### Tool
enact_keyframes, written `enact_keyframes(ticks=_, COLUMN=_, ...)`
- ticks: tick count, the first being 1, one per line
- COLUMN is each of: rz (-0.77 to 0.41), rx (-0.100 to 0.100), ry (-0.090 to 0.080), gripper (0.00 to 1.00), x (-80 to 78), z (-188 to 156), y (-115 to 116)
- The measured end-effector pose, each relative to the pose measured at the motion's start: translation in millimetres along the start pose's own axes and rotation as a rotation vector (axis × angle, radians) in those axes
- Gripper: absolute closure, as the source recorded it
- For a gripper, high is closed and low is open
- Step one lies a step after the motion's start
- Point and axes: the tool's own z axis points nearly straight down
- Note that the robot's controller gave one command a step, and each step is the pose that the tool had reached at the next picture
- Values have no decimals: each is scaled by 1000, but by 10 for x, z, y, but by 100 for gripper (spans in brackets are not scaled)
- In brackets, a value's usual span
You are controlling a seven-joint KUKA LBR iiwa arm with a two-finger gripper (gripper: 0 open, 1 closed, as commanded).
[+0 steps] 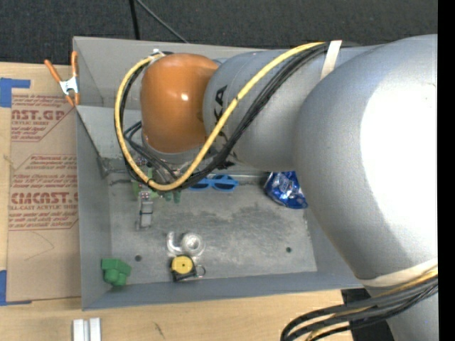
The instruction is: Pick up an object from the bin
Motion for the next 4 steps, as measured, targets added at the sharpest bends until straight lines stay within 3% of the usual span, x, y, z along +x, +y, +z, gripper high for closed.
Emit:
enact_keyframes(ticks=1, rz=-48, rx=6, ry=-1, gripper=0, x=-161, z=12, y=-987)
enact_keyframes(ticks=2, rz=-362, rx=2, ry=6, gripper=0, x=177, z=872, y=-659)
enact_keyframes(ticks=3, rz=-402, rx=4, ry=-5, gripper=0, x=120, z=364, y=-1262)
enact_keyframes(ticks=4, rz=-406, rx=0, ry=-1, gripper=100, x=136, z=392, y=-1222)
